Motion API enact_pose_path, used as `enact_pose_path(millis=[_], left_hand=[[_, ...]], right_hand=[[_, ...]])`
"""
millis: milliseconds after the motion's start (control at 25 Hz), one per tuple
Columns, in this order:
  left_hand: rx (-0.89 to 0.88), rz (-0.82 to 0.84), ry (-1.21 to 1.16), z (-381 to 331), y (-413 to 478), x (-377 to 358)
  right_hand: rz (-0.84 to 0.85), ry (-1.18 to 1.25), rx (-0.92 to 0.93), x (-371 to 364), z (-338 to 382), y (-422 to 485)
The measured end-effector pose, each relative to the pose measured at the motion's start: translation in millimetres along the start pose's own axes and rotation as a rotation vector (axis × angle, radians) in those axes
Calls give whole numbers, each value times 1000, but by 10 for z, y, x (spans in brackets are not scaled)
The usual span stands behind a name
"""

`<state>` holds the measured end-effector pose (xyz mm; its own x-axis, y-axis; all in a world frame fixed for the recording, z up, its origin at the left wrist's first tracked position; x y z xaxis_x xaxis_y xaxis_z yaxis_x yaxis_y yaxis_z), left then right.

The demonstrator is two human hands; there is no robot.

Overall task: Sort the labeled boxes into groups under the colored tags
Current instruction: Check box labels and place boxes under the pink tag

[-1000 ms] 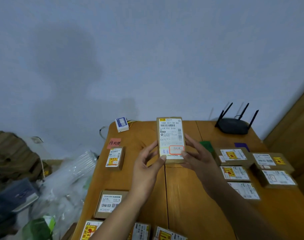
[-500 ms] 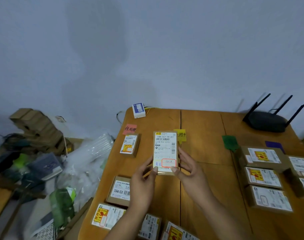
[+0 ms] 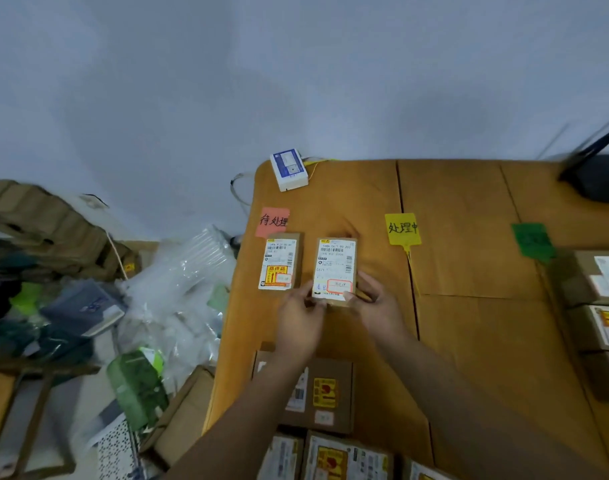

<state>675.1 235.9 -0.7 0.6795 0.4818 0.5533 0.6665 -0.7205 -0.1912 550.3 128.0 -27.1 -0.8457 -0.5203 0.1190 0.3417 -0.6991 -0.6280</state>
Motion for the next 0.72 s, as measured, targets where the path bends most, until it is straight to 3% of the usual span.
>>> enact_pose_path(millis=[320, 720], left_hand=[[-64, 33, 42, 394, 492, -56], [-114, 6, 73, 468, 422, -18]], right_hand=[[15, 0, -2, -378, 10, 666], [5, 10, -28, -541, -73, 702]])
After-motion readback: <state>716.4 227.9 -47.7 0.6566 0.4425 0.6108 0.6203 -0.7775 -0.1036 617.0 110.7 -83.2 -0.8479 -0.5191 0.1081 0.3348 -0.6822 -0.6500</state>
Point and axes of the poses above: each hand's wrist, its own y-axis towards the middle knuckle, its own x-axis out of the back of the hand, z = x × y, the point moved 5 cm from there along y, towards the middle knuckle, and after that the axes turned 10 degrees about -x, right-handed, at the moved point
